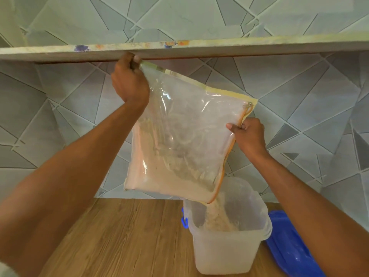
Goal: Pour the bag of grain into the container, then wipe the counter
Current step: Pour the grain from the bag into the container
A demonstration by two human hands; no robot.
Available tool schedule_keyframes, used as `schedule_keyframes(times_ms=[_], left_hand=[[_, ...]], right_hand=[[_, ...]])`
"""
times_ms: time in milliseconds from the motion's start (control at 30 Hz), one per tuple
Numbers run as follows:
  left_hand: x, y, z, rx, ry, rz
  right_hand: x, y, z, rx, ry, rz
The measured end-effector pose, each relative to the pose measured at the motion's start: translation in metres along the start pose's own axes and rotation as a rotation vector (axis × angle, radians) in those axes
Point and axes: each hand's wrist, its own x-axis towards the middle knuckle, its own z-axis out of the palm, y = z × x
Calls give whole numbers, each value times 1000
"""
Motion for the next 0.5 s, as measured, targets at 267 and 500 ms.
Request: schedule_keyframes(times_ms=[267,500], left_hand=[[-4,-4,2,13,-18,5],[-7,2,6,20,-8,2]], right_hand=[[-4,4,2,-10,-26,39],[-6,0,-3,-81,-30,-4]])
